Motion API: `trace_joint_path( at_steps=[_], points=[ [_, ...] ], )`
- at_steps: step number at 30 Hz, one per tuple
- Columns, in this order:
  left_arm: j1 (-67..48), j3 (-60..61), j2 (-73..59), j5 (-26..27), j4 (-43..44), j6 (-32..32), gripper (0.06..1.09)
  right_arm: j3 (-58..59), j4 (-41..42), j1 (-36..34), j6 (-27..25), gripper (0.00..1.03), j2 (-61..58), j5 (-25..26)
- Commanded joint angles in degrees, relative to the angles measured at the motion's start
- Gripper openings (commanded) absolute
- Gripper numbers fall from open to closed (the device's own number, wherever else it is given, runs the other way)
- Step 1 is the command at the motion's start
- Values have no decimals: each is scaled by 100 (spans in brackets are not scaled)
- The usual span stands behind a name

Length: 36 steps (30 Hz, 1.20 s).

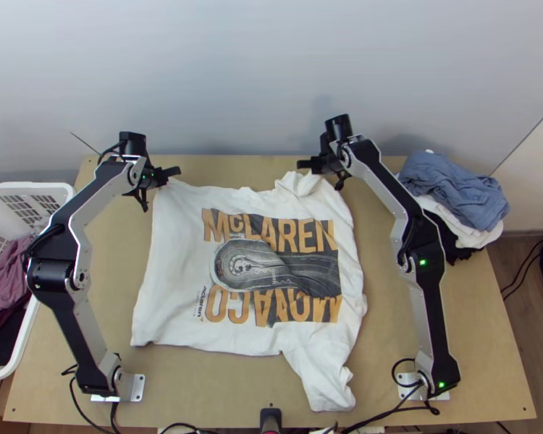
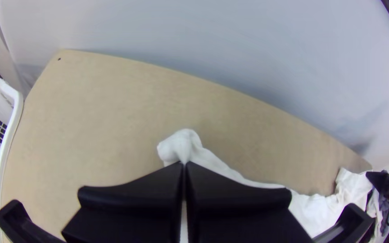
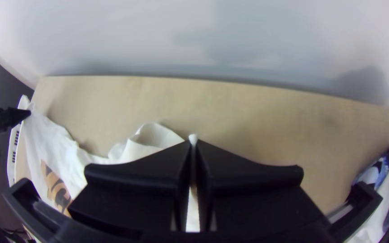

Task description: Fold the t-shirt

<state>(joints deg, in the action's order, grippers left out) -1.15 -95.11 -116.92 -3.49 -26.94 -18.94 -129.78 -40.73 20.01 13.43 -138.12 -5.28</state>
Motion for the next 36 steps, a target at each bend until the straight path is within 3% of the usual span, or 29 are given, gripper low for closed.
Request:
trace_joint_path(
  at_steps=[1,11,20,27,36],
  points=[
    [124,-315,-67,-56,242,-40,10,-83,821,-217,-113,3,58,466],
    [317,-1018,-542,-223,444,13,10,-391,1357,-560,-86,3,-232,625],
    [317,-948,-278,-223,435,75,10,-320,1410,-542,-16,3,242,625],
    [317,-131,565,278,497,312,10,805,953,-375,-51,3,1227,396],
    [361,1618,2042,568,497,725,10,3266,830,-129,-16,3,2949,-184]
  ],
)
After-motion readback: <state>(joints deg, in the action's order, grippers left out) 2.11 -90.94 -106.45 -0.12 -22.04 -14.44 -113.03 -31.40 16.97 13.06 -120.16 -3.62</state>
